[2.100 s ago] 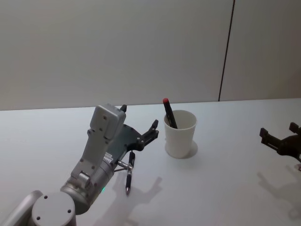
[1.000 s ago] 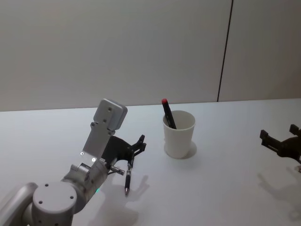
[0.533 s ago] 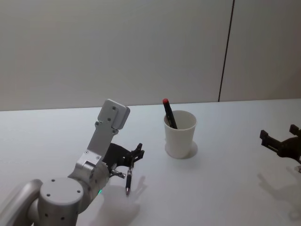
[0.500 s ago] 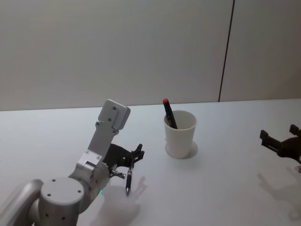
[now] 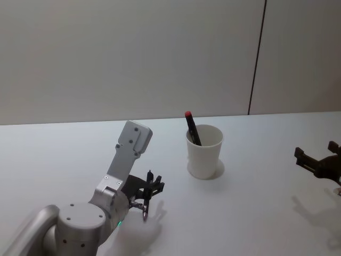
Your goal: Place the pen into the pen holder.
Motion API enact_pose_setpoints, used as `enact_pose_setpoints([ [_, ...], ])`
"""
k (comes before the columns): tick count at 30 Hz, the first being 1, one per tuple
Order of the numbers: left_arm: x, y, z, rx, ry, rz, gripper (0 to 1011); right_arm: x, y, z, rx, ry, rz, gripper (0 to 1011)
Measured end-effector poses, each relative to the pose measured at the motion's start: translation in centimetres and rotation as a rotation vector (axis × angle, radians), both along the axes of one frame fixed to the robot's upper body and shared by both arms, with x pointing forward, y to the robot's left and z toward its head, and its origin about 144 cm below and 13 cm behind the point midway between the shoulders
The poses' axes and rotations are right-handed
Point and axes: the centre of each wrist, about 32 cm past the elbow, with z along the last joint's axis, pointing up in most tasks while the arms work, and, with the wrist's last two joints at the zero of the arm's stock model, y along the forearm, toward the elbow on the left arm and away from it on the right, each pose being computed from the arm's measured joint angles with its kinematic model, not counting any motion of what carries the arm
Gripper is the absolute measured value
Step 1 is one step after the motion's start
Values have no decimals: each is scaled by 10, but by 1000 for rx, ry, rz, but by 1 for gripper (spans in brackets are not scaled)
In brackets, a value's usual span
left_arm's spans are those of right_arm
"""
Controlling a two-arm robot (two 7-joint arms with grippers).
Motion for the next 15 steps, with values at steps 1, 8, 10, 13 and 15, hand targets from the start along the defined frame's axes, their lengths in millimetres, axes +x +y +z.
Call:
enact_pose_setpoints([
  [1,0,0,0,0,0,0,1000,0,0,0,0,0,0,1001],
  [8,6,-2,-4,-9,40,16,1000,0,0,0,0,0,0,1001],
  [10,7,-2,-5,-12,45,19,1000,0,0,0,0,0,0,1001],
  [13,10,-1,-6,-16,56,24,999,0,0,0,0,0,0,1001],
  [15,13,0,-8,-20,65,25,1000,0,0,0,0,0,0,1001],
])
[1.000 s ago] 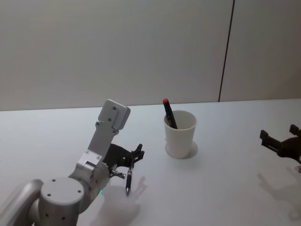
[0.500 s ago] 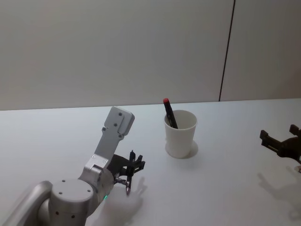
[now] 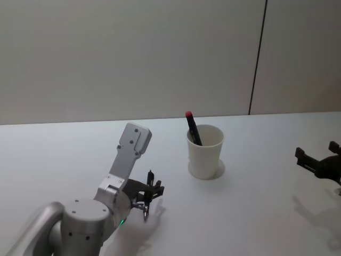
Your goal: Place the pen into the pen holder.
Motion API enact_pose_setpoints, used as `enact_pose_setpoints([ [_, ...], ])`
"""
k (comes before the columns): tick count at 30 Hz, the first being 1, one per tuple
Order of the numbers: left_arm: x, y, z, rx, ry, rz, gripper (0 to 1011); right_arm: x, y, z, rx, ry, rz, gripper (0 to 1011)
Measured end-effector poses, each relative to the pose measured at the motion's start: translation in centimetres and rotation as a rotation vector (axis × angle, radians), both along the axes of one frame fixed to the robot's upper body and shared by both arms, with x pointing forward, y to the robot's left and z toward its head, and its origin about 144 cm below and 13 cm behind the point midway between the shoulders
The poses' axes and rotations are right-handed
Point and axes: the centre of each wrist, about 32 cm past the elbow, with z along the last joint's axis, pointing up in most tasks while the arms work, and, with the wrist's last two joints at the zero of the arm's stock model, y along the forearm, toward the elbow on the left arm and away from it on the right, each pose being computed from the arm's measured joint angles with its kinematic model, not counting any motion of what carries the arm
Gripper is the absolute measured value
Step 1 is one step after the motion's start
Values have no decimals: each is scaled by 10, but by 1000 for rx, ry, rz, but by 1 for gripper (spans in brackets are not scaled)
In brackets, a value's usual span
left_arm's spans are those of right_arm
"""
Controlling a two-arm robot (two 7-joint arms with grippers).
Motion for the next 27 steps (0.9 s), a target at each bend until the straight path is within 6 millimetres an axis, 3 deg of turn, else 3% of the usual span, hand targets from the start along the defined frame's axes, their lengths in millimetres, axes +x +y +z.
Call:
enact_pose_setpoints([
  [27,16,10,-12,-5,71,-44,1000,0,0,0,0,0,0,1001],
])
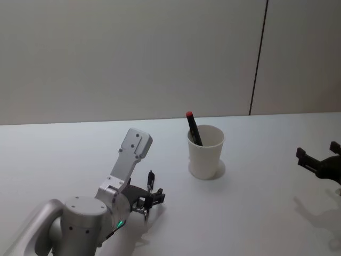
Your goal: Place the pen into the pen holder.
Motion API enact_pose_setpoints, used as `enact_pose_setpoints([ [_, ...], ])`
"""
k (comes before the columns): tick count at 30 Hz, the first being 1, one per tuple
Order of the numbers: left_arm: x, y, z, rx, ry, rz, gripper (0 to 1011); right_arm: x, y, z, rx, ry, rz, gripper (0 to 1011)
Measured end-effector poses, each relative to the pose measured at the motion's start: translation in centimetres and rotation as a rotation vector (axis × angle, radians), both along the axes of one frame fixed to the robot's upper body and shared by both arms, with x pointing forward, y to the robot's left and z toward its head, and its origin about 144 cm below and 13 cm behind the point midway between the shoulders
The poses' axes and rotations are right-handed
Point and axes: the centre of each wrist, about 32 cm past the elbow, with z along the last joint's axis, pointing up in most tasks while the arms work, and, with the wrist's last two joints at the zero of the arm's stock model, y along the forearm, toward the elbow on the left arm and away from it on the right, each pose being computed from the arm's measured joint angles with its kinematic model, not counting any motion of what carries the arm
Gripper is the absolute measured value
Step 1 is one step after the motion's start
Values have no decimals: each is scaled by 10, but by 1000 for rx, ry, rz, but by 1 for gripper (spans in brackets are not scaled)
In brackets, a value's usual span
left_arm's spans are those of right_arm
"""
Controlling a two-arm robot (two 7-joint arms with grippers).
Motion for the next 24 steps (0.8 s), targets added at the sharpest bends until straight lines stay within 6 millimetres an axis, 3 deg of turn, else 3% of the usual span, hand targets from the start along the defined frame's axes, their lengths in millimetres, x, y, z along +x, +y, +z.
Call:
enact_pose_setpoints([
  [24,7,1,-3,-31,45,2,999,0,0,0,0,0,0,1001],
])
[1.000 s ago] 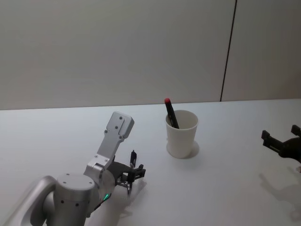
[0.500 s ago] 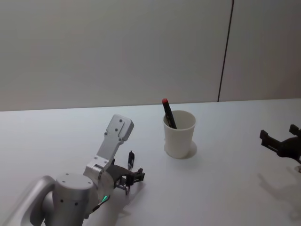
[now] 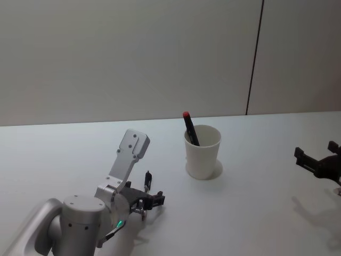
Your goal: Place the pen into the pen holder.
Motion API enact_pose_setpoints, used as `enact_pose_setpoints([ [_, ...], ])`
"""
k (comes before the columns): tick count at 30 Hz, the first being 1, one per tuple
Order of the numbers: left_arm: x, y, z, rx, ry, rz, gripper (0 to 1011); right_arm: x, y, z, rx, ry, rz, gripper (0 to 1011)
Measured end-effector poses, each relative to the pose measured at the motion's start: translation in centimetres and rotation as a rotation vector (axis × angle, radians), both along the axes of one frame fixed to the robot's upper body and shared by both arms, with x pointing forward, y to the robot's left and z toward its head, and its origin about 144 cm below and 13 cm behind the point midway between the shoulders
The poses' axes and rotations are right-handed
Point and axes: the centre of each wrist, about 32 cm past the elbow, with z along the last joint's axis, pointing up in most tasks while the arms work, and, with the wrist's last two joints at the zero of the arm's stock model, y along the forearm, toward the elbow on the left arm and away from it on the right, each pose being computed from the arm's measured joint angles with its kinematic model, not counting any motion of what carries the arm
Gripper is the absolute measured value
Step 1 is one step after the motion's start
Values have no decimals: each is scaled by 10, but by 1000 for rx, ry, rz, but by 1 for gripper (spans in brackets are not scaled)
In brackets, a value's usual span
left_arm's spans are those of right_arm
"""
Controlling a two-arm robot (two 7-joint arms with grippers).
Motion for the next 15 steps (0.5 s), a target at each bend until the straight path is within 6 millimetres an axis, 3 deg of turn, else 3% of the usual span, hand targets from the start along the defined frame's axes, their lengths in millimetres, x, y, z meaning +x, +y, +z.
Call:
enact_pose_setpoints([
  [15,2,0,0,-36,18,37,1000,0,0,0,0,0,0,1001],
])
